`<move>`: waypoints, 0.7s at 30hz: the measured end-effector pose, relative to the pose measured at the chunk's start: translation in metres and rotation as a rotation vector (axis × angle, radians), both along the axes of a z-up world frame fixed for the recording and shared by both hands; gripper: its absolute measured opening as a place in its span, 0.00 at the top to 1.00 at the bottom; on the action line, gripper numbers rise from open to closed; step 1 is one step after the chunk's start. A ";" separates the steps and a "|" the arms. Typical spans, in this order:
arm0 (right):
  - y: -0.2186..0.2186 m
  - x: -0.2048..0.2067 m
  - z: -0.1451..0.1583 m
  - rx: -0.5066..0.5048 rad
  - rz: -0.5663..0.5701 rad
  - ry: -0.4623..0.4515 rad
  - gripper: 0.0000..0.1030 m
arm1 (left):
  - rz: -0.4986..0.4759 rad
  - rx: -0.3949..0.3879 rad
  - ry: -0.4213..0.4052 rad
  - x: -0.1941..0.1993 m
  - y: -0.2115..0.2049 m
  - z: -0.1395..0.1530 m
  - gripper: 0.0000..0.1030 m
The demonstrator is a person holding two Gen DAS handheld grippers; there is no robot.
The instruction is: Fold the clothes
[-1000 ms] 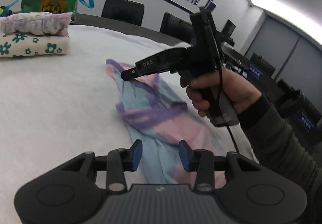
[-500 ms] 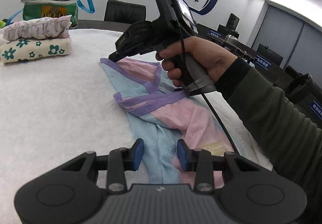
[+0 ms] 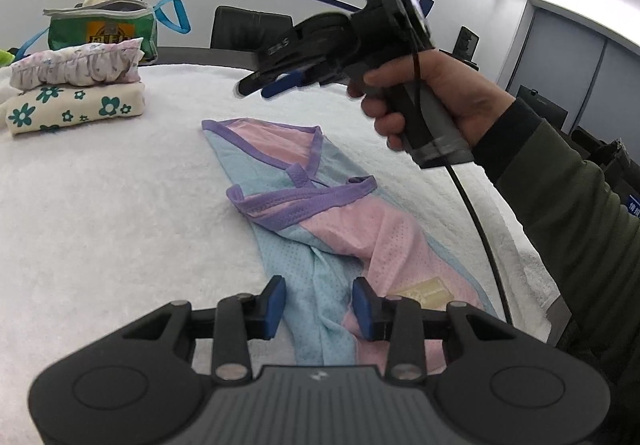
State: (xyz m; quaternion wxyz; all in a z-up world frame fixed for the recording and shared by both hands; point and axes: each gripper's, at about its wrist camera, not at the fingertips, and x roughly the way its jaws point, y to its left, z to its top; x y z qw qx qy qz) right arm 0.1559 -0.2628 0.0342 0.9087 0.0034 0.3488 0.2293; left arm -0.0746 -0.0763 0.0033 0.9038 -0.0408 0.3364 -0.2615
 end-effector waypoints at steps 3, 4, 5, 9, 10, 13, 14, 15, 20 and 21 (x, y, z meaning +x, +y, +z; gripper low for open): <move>0.012 0.003 -0.013 -0.001 0.068 0.045 0.59 | 0.000 0.005 -0.003 -0.001 0.000 0.000 0.66; 0.017 0.004 -0.018 0.000 0.089 0.059 0.65 | 0.001 0.005 -0.003 -0.001 0.000 0.000 0.66; 0.022 0.006 -0.022 -0.004 0.106 0.071 0.82 | 0.002 0.007 -0.003 -0.001 -0.001 0.000 0.66; 0.038 0.005 -0.032 -0.086 0.098 0.065 1.00 | 0.001 0.023 -0.009 -0.002 -0.003 0.000 0.66; 0.035 0.003 -0.030 -0.082 0.079 0.055 1.00 | 0.001 0.026 -0.009 -0.002 -0.003 0.000 0.66; 0.022 -0.001 -0.025 -0.058 0.035 0.039 1.00 | -0.002 0.029 -0.006 -0.001 -0.003 0.000 0.66; 0.020 -0.002 -0.025 -0.075 0.020 0.032 1.00 | -0.002 0.029 -0.004 -0.001 -0.002 0.000 0.65; 0.019 -0.003 -0.026 -0.087 0.008 0.027 1.00 | -0.002 0.031 -0.003 -0.001 -0.002 0.000 0.65; 0.014 0.004 -0.031 -0.079 -0.026 0.050 0.90 | 0.004 0.037 0.009 -0.002 -0.002 0.003 0.64; 0.010 0.006 -0.028 -0.050 -0.032 0.053 0.81 | 0.006 0.035 0.012 -0.002 -0.001 0.004 0.64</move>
